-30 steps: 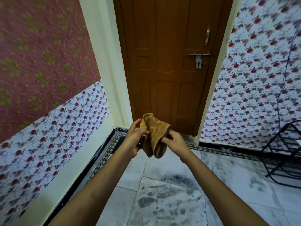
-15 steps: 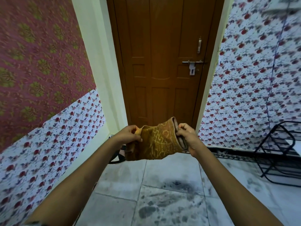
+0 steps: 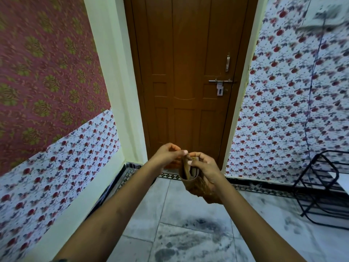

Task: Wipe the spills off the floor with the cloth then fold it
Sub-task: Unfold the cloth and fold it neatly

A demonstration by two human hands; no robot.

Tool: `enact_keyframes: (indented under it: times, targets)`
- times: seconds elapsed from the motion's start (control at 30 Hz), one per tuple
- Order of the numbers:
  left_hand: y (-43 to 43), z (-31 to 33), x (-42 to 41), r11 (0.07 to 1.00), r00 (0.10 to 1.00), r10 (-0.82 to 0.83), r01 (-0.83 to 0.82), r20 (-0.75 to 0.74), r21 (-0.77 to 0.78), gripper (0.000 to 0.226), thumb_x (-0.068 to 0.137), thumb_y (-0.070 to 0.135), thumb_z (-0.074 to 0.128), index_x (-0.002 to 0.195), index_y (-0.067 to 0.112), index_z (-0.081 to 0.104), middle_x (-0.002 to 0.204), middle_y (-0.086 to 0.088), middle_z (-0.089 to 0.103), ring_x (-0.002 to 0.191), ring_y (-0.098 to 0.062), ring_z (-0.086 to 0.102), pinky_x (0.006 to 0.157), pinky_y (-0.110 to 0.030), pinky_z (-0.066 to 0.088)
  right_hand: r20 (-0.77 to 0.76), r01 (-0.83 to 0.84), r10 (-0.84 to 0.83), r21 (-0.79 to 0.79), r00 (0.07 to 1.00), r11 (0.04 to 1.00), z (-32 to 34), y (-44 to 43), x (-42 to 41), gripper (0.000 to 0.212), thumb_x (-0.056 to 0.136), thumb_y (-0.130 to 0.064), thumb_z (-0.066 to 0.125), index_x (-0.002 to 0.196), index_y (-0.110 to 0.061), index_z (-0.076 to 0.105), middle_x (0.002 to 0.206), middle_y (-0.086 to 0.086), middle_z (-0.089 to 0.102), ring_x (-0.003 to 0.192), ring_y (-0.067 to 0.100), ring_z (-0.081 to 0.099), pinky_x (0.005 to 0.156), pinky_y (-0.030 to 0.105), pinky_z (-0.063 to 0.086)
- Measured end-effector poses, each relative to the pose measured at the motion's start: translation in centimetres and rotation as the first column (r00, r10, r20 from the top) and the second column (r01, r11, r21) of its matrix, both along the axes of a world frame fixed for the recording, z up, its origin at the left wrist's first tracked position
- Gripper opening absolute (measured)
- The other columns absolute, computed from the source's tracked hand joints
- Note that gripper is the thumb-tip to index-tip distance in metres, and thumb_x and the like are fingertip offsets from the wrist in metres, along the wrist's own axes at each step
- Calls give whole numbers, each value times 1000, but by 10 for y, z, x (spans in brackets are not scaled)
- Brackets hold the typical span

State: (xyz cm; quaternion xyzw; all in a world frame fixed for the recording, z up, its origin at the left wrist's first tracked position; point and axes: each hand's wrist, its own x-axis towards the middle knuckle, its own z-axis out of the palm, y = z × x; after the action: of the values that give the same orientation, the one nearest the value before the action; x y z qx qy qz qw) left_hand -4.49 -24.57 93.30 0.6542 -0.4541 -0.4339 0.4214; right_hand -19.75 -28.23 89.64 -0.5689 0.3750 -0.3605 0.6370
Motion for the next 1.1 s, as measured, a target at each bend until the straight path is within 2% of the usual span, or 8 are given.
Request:
enact_keyframes:
  times: [0.13, 0.3, 0.53, 0.63, 0.77, 0.9, 1.0, 1.1]
  targets:
    - [-4, -4, -7, 998, 996, 65, -65, -55, 6, 24, 89, 10, 59, 112, 14, 54, 89, -6, 63, 75, -17, 65, 67, -28, 54, 12, 47, -48, 19, 999, 999, 1, -1, -14, 15, 85, 0, 60, 86, -14, 65, 86, 6, 67, 83, 19, 63, 78, 33, 51]
    - [-3, -1, -5, 988, 972, 155, -149, 178, -43, 13, 92, 18, 53, 85, 16, 64, 86, -6, 61, 92, -27, 62, 88, -43, 54, -103, 262, -256, 47, 961, 964, -10, -15, -31, 8, 84, -7, 62, 80, -14, 62, 89, 12, 65, 94, 31, 63, 88, 46, 53]
    - [2, 25, 10, 949, 897, 289, -224, 334, -221, 5, 88, 15, 58, 84, 15, 62, 89, -8, 64, 84, -23, 64, 70, -41, 58, -187, 180, -164, 70, 968, 981, -7, -27, -46, 19, 89, -2, 49, 99, -15, 58, 104, 13, 58, 94, 25, 60, 82, 40, 55]
    - [3, 41, 10, 958, 740, 227, -53, 633, -282, 14, 83, 7, 63, 95, 15, 63, 90, -1, 60, 80, -14, 57, 63, -20, 47, -154, 115, -98, 104, 983, 988, -4, -26, -48, 14, 92, -6, 50, 95, -8, 63, 105, 12, 58, 94, 19, 58, 77, 27, 54]
    - [4, 57, 22, 923, 476, 306, 64, 824, -379, 22, 78, 0, 65, 95, 13, 65, 94, -5, 61, 85, -20, 59, 74, -30, 50, -103, -58, 68, 104, 992, 993, -7, -24, -57, 34, 82, -18, 69, 112, -8, 56, 110, 8, 58, 98, 16, 60, 73, 20, 52]
    - [6, 79, 32, 915, 383, 352, 51, 854, -400, 11, 79, 9, 70, 89, 12, 68, 92, -7, 56, 83, -23, 58, 70, -35, 48, -257, -16, -20, -136, 966, 991, -11, -22, -55, 26, 81, -17, 71, 104, -14, 61, 95, 1, 60, 89, 15, 60, 65, 18, 48]
    - [6, 90, 44, 943, 452, 286, 25, 845, -333, 12, 76, 12, 75, 81, 17, 65, 97, -7, 55, 86, -23, 58, 71, -35, 50, -234, 52, -106, -227, 966, 973, -7, -24, -51, 11, 85, -25, 66, 92, -17, 66, 92, 4, 61, 90, 21, 58, 70, 25, 45]
    - [10, 95, 52, 952, 723, 233, -33, 650, -304, 11, 82, 4, 68, 84, 12, 60, 91, -7, 61, 88, -22, 59, 71, -31, 50, -225, -32, -12, -193, 974, 981, 6, -27, -52, 12, 87, -28, 64, 89, -16, 62, 90, 2, 60, 87, 17, 58, 75, 26, 45]
